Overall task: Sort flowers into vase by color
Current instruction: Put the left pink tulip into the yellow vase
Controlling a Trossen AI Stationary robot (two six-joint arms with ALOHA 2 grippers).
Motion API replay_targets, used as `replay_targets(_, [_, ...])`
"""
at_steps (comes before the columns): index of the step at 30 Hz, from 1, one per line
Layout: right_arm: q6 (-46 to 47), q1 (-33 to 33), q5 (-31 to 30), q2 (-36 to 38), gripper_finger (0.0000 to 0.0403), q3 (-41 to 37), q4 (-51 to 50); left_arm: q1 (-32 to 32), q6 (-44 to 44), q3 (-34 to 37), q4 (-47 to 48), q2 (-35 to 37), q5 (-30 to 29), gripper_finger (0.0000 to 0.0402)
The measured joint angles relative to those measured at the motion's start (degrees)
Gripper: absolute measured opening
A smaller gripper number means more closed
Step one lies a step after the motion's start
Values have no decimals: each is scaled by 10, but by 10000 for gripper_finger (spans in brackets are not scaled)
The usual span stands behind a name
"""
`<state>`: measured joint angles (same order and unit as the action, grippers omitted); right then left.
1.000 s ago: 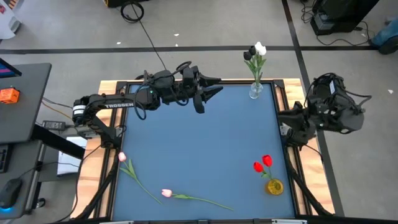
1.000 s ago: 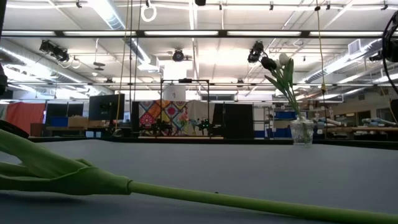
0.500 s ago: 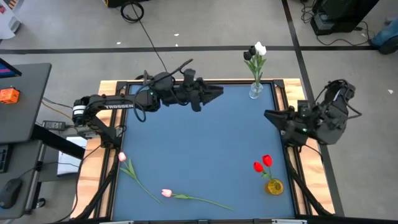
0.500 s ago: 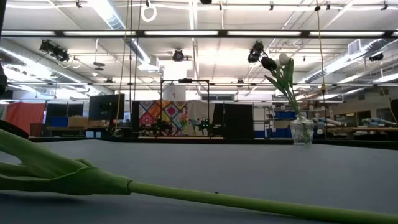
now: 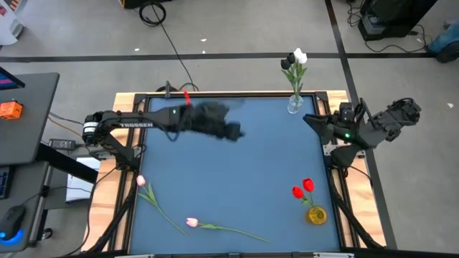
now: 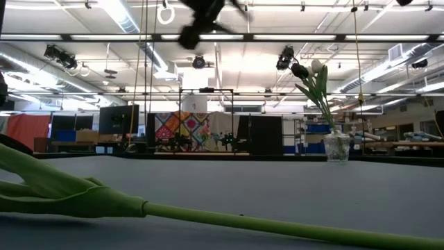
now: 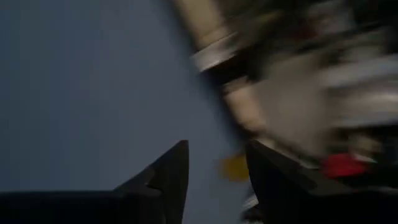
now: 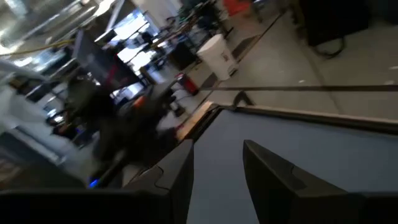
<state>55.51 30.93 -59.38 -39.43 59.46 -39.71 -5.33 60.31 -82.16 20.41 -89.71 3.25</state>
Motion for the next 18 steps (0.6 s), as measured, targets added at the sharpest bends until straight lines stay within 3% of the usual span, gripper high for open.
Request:
replay_targets(6, [-1,-65,8,36,146,0,-43,101,189,0,245,1,-117,157])
replay_targets(14, [-13,-117,45,70,146,0,-85,203,417,0,473,2,-125,153])
replay_targets(18, [-15,-143,55,65,146,0,-99,244,495,0,510,2,-126,153])
